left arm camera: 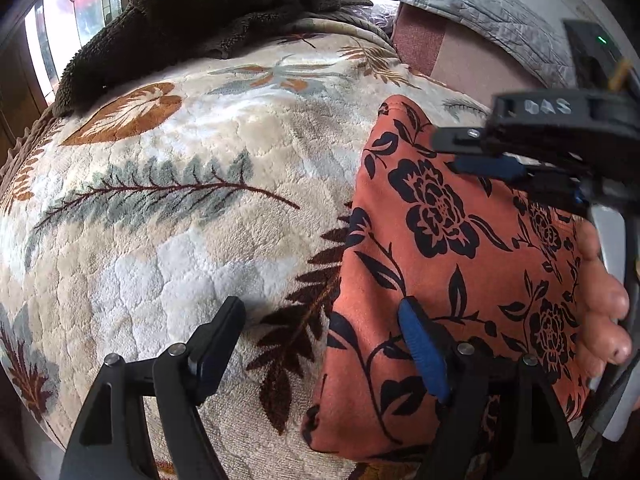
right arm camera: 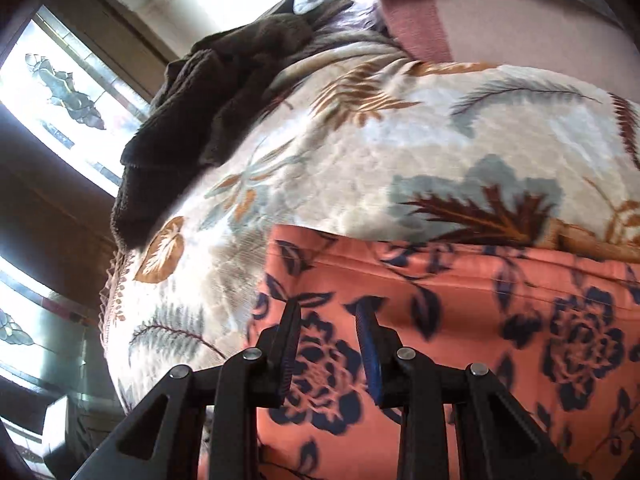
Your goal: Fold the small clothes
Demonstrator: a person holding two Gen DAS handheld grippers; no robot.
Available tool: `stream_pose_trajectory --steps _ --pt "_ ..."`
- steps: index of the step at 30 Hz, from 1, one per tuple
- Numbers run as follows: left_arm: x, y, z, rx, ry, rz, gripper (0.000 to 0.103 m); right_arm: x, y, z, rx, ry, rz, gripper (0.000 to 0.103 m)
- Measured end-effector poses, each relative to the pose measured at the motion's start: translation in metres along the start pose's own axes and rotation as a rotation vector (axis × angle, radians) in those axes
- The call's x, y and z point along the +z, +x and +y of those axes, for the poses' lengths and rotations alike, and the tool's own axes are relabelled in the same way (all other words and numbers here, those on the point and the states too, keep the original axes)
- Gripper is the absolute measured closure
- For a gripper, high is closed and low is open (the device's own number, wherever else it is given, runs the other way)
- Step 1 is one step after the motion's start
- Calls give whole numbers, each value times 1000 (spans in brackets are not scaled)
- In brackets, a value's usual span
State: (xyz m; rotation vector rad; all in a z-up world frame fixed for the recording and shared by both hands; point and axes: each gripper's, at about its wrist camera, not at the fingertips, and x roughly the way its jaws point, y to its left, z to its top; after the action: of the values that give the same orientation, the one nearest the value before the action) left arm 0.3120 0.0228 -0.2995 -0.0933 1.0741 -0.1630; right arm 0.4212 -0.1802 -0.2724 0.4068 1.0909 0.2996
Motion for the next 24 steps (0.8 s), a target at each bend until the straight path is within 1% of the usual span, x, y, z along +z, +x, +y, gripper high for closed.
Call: stream_pose_trajectory --steps 1,2,4,5,7,9,10,13,15,17,19,20,22,24 --pt "0 0 -1 5 9 -3 22 6 14 6 -8 0 22 71" --pt "0 1 -1 7 15 -5 22 11 28 9 -33 8 32 71" --pt "1 1 -1 6 15 -6 22 20 48 12 -84 -13 26 71" --pt "1 0 -1 5 14 -8 22 22 47 10 -86 -17 7 71" --pt "2 -1 -3 11 21 -10 22 23 37 3 -49 30 -4 71" --pt "4 -5 -7 19 29 -29 22 15 9 -7 -4 67 -52 71" --pt "4 -9 -9 17 33 -47 22 10 -8 -13 5 69 -72 71" --pt "5 -24 -19 5 62 -114 22 -15 -65 -37 8 103 -115 71" --pt "3 -29 -30 -2 106 -140 22 -37 -108 -59 -1 137 -158 71" --pt "-2 -24 -45 19 168 -121 22 -64 -150 -82 -36 174 -204 71" --pt "-7 -14 -58 49 229 -85 22 -93 -180 -108 -86 230 -217 71" --pt "-10 -11 -63 61 248 -79 22 -108 -193 -122 -117 263 -221 71" --pt "-13 -15 -69 80 262 -119 22 -136 -212 -146 -179 320 -233 71" --pt "-15 -22 -74 60 273 -149 22 -162 -225 -169 -214 374 -237 71"
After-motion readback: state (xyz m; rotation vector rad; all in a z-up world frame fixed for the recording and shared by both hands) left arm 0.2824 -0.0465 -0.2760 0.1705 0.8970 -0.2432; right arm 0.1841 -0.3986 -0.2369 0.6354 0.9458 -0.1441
